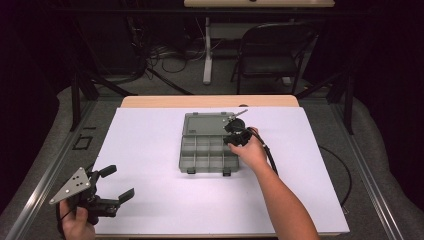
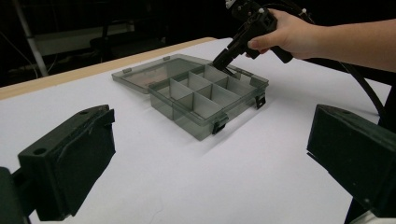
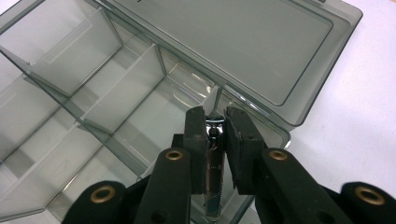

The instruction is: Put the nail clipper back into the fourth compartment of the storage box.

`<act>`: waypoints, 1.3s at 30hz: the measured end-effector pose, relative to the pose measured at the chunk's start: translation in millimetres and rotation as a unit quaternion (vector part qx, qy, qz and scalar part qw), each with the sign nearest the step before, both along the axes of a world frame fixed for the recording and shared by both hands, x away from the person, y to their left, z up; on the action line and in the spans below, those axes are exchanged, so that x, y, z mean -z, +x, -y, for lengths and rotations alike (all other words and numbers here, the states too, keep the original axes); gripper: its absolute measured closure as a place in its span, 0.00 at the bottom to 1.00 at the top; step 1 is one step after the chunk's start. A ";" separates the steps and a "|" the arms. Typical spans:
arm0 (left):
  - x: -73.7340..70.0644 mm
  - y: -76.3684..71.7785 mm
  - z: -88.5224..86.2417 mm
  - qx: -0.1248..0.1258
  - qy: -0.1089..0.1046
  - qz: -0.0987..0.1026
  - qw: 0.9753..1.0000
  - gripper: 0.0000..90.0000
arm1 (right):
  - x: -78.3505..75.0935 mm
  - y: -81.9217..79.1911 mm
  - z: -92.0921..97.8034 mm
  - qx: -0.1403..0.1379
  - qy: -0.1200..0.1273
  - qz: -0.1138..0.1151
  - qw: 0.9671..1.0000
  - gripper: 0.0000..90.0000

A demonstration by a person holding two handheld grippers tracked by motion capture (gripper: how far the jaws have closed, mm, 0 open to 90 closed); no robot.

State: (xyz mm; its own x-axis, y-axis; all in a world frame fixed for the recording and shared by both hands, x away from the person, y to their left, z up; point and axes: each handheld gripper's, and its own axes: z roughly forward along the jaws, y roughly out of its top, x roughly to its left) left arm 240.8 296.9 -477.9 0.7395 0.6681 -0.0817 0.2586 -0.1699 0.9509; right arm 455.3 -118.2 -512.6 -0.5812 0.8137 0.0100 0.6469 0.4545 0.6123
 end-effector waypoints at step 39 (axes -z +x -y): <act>-1.6 0.9 1.0 0.002 -0.003 0.003 1.000 0.01 | -19.0 -26.6 2.7 -0.006 0.011 0.055 0.998 0.53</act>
State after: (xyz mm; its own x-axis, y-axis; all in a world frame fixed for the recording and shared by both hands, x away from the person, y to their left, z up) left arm 241.7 295.9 -476.3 0.7427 0.6645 -0.0824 0.2530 -0.1645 0.9534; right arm 428.7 -120.9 -493.5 -0.5887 0.8075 -0.0361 0.5700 0.4464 0.6898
